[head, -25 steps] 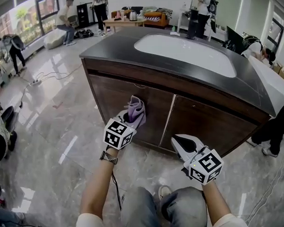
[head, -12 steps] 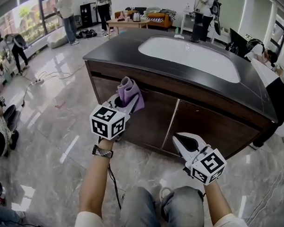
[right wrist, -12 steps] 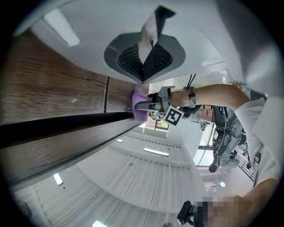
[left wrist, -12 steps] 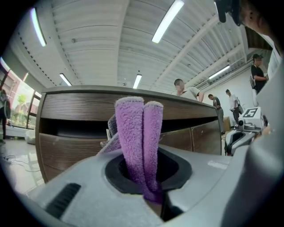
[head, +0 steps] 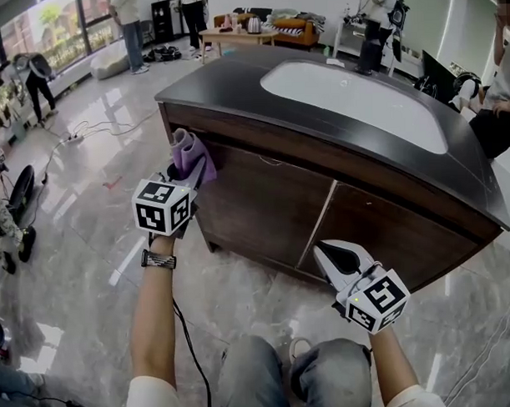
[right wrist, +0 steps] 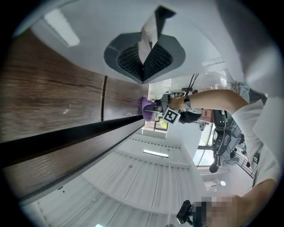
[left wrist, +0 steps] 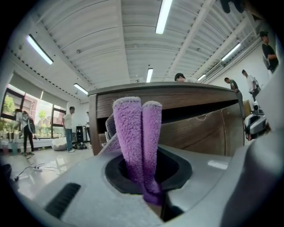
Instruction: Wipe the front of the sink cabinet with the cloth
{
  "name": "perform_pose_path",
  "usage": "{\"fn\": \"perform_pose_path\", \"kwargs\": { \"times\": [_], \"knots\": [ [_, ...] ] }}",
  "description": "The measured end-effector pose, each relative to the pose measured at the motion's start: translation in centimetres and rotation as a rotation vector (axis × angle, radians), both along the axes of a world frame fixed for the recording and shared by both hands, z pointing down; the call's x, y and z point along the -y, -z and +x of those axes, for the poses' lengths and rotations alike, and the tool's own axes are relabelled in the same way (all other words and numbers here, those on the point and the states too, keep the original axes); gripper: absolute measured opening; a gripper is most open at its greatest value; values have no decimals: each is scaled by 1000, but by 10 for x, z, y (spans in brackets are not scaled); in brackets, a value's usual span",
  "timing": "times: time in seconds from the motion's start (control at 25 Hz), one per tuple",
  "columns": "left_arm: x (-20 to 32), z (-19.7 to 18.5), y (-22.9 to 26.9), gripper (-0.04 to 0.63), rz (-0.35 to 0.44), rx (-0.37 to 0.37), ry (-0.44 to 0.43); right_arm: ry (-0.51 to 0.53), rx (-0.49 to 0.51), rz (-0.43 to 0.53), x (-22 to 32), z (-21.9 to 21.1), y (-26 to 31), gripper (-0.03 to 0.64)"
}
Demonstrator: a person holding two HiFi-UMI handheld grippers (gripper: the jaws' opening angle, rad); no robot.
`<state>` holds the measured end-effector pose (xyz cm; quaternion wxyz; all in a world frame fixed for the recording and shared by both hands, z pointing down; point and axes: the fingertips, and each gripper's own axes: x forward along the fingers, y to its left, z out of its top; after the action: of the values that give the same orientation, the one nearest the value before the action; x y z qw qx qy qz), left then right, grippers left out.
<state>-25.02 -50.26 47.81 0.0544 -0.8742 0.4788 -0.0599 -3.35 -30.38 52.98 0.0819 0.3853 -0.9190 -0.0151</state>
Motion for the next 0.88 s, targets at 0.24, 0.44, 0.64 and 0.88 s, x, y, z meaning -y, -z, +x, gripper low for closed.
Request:
{"fn": "perform_pose_path", "kwargs": {
  "times": [0.24,0.44,0.64,0.88],
  "knots": [
    [22,-46,-53,54,-83,100,108,3,-3,-13,4,3,-6,6],
    [6,-11,-99,54,-122,140,33,-9,-3,-20,-2,9,-14,6],
    [-17,38,-105,54,-109,135,-58,-25,1,-32,-7,13,-22,6],
    [-43,95,-124,54,-141,150,-212,-19,5,-49,-8,8,-31,6]
  ]
}}
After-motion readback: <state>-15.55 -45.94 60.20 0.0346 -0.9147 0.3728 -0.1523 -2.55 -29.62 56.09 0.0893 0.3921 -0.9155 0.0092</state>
